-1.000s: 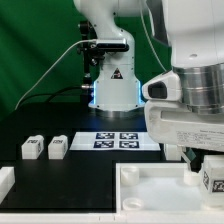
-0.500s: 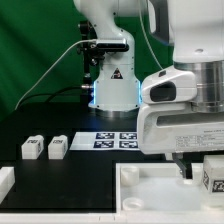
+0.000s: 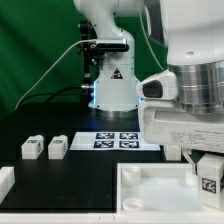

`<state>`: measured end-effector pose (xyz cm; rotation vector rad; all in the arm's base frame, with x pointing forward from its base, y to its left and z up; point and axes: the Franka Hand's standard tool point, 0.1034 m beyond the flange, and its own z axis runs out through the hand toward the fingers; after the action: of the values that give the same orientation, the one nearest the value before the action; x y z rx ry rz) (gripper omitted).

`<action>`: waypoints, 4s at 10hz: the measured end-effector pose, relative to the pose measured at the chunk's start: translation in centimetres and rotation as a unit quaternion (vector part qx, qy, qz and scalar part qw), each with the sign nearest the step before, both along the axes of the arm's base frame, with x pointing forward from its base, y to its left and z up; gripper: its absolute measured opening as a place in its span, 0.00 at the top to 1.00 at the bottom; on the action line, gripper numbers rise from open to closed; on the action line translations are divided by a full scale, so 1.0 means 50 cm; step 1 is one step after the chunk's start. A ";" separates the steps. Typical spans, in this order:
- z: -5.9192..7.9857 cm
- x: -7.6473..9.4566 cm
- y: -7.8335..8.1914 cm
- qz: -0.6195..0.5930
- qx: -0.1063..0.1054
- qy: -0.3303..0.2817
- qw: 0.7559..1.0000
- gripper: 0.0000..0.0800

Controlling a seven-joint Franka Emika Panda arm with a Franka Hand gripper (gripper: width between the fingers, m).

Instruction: Assemble one leg

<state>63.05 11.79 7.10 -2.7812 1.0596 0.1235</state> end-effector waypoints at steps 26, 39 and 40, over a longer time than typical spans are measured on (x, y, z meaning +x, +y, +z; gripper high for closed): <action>-0.003 0.015 -0.018 -0.207 -0.007 0.019 0.978 0.63; -0.007 0.007 -0.012 0.096 -0.020 -0.027 0.995 0.19; -0.007 0.009 -0.018 0.192 -0.027 -0.044 0.980 0.19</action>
Offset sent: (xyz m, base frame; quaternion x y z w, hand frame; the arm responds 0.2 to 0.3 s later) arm 0.0194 0.0183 -0.0021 0.0272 -0.0181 0.3195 0.9470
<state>63.48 10.89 6.75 -2.9753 0.5022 0.0176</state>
